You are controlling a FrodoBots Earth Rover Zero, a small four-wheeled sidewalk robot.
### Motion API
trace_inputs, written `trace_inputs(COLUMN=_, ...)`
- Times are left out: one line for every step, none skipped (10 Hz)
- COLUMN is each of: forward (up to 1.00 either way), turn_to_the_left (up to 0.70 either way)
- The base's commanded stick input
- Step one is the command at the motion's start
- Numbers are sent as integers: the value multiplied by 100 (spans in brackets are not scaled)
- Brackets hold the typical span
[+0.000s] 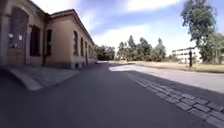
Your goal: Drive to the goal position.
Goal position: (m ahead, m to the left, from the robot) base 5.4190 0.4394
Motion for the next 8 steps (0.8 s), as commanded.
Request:
trace_inputs(forward=70, turn_to_the_left=0)
trace_inputs(forward=70, turn_to_the_left=0)
trace_inputs(forward=70, turn_to_the_left=0)
trace_inputs(forward=70, turn_to_the_left=0)
trace_inputs(forward=70, turn_to_the_left=0)
trace_inputs(forward=70, turn_to_the_left=0)
trace_inputs(forward=70, turn_to_the_left=0)
trace_inputs(forward=70, turn_to_the_left=0)
